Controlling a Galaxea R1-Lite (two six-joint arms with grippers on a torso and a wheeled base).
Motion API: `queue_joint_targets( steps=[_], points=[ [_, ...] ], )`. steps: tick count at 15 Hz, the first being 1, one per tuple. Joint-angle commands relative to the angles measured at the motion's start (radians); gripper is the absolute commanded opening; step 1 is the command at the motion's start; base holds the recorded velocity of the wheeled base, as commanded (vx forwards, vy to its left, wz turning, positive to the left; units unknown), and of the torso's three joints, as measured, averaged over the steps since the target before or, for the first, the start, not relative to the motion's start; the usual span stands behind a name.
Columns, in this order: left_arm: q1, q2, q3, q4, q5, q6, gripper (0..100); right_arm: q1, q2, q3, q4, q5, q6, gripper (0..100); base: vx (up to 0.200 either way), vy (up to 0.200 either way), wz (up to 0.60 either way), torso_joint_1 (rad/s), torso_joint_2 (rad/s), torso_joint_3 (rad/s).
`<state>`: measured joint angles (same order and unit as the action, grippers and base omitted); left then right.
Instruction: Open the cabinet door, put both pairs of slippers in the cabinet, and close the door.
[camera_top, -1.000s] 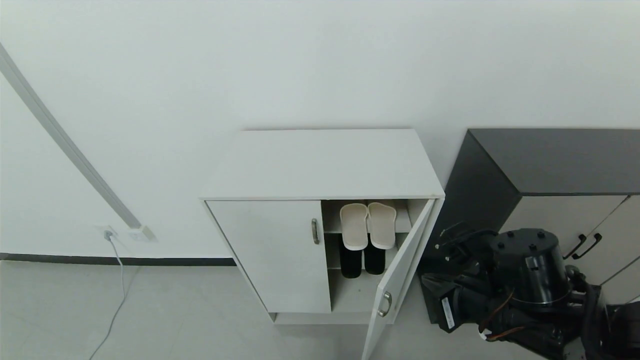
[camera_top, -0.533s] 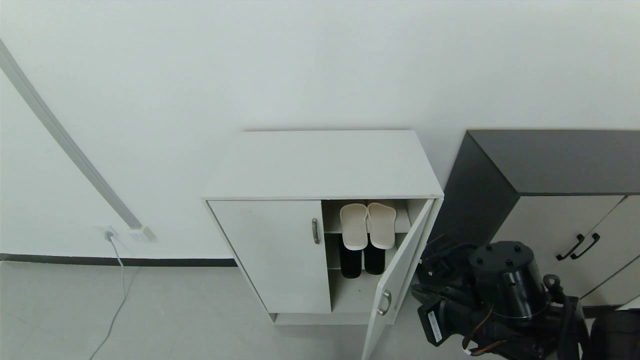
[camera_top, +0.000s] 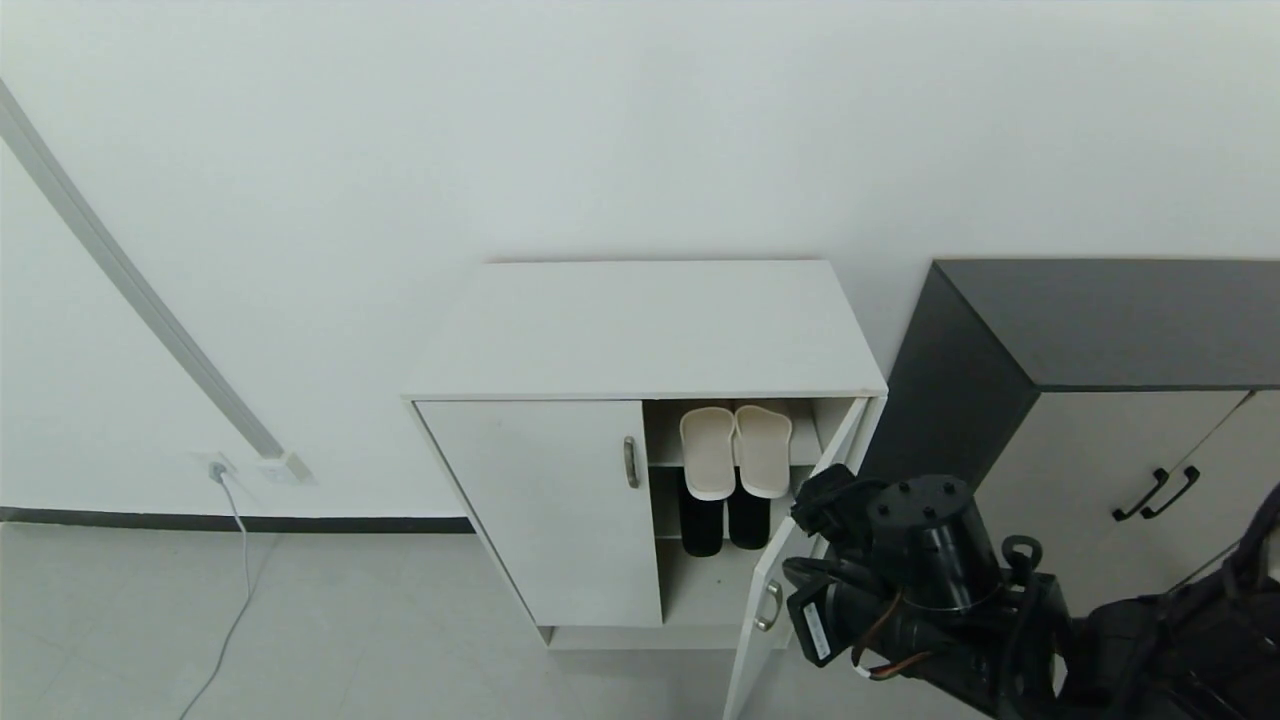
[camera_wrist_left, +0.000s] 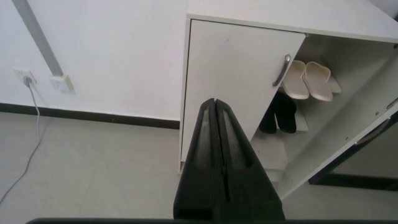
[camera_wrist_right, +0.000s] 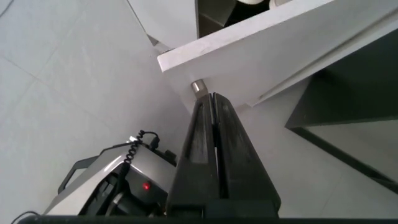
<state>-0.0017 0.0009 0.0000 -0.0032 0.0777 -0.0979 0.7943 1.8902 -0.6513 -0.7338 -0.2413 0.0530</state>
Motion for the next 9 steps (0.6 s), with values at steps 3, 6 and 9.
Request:
queue_joint_targets(
  steps=[3,6,9],
  points=[
    [0.000,0.001,0.000,-0.001,0.001,0.000,0,0.000,0.092,-0.091,-0.001,-0.001,-0.001,0,0.000,0.000,0.00,0.000,0.00,0.000],
    [0.000,0.001,0.000,-0.001,0.002,0.000,0,0.000,0.138,-0.142,-0.001,-0.020,-0.001,0,0.000,0.000,0.00,0.000,0.00,0.000],
    [0.000,0.001,0.000,0.000,0.004,0.000,0,-0.001,0.179,-0.200,0.001,-0.023,-0.002,0,0.000,0.000,0.00,0.000,0.00,0.000]
  ],
)
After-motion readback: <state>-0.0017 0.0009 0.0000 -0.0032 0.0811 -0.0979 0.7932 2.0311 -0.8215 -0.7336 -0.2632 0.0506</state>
